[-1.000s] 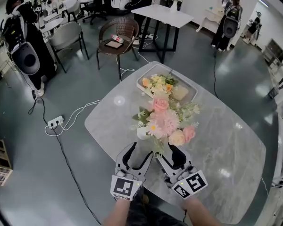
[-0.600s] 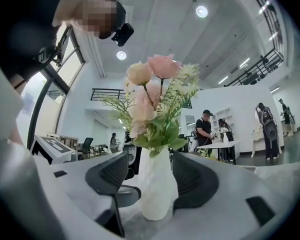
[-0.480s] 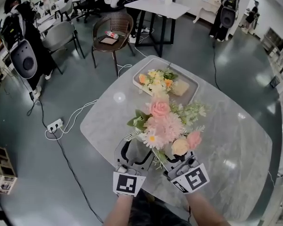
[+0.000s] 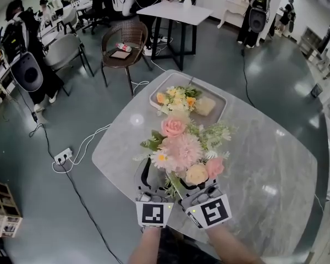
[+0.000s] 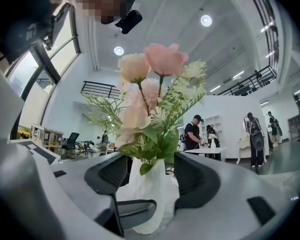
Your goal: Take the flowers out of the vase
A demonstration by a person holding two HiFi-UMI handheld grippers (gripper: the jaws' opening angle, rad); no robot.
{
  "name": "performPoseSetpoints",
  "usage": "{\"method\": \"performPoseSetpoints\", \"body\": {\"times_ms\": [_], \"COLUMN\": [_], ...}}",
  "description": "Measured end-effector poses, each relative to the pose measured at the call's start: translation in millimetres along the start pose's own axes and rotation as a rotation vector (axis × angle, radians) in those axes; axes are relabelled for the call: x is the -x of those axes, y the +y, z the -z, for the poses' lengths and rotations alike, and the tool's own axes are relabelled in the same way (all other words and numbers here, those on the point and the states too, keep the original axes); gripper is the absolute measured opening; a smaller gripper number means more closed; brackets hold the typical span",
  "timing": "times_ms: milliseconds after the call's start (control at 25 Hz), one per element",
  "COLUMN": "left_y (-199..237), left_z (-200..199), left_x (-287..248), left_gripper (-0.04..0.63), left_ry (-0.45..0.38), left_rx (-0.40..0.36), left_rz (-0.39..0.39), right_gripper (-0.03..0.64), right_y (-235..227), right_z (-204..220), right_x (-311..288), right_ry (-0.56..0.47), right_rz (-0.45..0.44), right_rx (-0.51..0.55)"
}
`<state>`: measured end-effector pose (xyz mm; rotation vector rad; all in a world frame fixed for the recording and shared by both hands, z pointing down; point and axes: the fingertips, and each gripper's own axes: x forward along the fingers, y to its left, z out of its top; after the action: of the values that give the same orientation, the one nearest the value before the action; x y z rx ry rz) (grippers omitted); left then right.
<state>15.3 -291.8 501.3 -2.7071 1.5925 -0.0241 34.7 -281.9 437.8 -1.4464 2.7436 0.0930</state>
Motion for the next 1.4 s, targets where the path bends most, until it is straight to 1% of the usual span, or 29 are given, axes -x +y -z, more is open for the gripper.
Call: {"method": "performPoseSetpoints", "body": {"times_ms": [160, 240, 320, 400, 520, 560, 600, 680, 800, 1080, 1280, 1320, 1400], "left_y": [2, 4, 8, 11, 10, 11, 13, 14, 13, 14, 14, 13, 12], "left_z": [3, 6, 10, 14, 18, 18, 18, 18, 18, 17, 22, 22, 23], "left_x": [-6, -8, -11, -14, -16, -16, -16, -15, -15, -17, -15, -15, -14], "left_gripper": [0.383, 0.383, 0.383, 0.382, 0.378, 0.353, 0.314, 0.313, 0.311, 0.311, 0.311, 0.311, 0.311], "left_ry": [0.002, 0.003, 0.015, 0.033, 0.041, 0.040, 0.041, 0.042, 0.033, 0.030, 0.031, 0.029, 0.030], "left_rx": [0.000, -0.007, -0.024, -0.043, -0.044, -0.042, -0.040, -0.044, -0.047, -0.040, -0.043, -0.044, -0.044], "left_rz": [0.002, 0.000, -0.006, -0.002, 0.003, -0.001, -0.003, 0.001, 0.007, 0.004, 0.007, 0.007, 0.009], "right_gripper": [0.282, 0.285, 0.285, 0.285, 0.285, 0.285, 0.285, 0.285, 0.285, 0.285, 0.284, 0.280, 0.249], "right_y": [5, 8, 10, 11, 10, 10, 10, 9, 7, 5, 6, 6, 7], "right_z": [-3, -3, 0, 0, -1, -1, -1, -3, -8, -18, -26, -27, -29], "right_x": [-9, -12, -15, -17, -17, -17, -17, -18, -19, -33, -36, -36, -34], "right_ry": [0.001, 0.004, 0.009, 0.007, 0.010, 0.012, 0.012, -0.003, -0.034, -0.035, -0.075, -0.079, -0.084], "right_rz": [-0.006, -0.008, -0.011, -0.022, -0.050, -0.063, -0.073, -0.083, -0.076, -0.042, -0.033, -0.034, -0.039], "right_rx": [0.026, 0.050, 0.053, 0.054, 0.062, 0.060, 0.056, 0.056, 0.066, 0.097, 0.127, 0.134, 0.149]}}
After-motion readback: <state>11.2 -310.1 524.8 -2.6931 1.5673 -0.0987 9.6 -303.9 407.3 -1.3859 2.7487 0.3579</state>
